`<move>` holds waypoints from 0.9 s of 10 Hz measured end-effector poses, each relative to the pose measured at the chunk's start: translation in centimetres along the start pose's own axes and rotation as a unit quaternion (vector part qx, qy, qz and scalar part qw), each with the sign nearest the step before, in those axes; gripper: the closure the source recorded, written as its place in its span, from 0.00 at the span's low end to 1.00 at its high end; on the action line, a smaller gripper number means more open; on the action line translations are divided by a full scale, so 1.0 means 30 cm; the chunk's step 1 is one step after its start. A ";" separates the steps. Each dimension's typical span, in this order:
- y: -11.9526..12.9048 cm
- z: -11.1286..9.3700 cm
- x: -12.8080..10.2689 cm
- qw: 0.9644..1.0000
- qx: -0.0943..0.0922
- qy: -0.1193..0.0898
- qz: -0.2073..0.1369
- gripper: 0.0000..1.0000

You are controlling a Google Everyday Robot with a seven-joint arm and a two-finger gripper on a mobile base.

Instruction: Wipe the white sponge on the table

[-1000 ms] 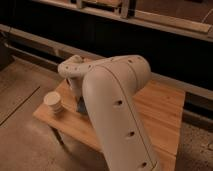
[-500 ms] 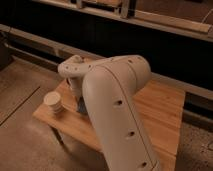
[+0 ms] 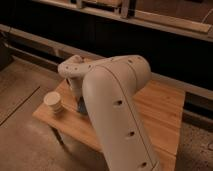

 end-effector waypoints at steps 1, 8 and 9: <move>0.000 0.000 0.000 1.000 0.000 0.000 0.000 0.87; 0.000 0.000 0.000 1.000 0.000 0.000 0.000 0.41; 0.000 0.000 0.000 1.000 0.000 0.000 0.000 0.27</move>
